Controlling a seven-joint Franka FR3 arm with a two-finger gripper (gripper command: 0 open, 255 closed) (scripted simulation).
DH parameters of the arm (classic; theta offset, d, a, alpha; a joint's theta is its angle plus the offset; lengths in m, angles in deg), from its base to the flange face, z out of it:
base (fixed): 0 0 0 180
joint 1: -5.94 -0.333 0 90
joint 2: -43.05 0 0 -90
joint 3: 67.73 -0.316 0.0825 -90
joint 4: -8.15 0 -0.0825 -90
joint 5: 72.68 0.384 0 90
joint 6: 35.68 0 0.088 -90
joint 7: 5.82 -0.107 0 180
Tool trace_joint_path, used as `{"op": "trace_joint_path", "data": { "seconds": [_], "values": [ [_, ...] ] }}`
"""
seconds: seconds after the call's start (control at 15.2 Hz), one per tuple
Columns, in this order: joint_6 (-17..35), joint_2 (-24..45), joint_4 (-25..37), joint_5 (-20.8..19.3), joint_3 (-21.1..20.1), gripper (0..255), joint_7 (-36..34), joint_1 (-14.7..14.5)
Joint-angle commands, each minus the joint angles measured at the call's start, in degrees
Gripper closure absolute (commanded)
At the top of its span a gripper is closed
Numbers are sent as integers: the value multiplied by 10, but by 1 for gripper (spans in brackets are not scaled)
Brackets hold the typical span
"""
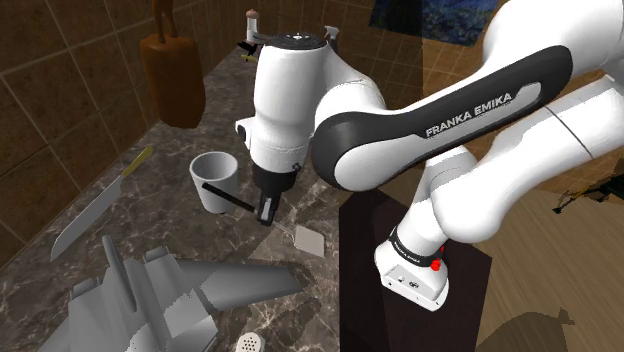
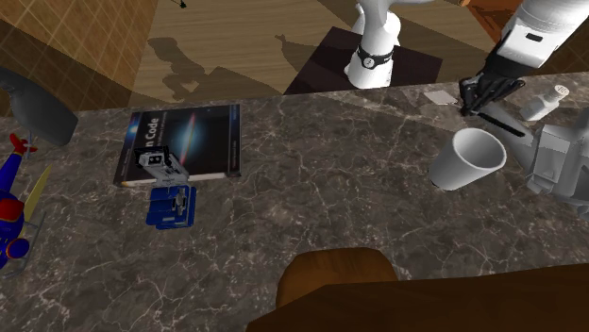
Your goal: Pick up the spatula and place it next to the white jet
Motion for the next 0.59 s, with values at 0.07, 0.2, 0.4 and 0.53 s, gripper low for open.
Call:
{"op": "trace_joint_path", "data": {
  "seconds": [0.07,0.2,0.4,0.53],
  "values": [
    [29,14,-15,1,-4,255,0,1],
    [48,24,-24,1,-7,255,-1,2],
    [77,42,-36,1,-13,255,-2,3],
    [91,50,-41,0,-15,255,-3,4]
  ]
}}
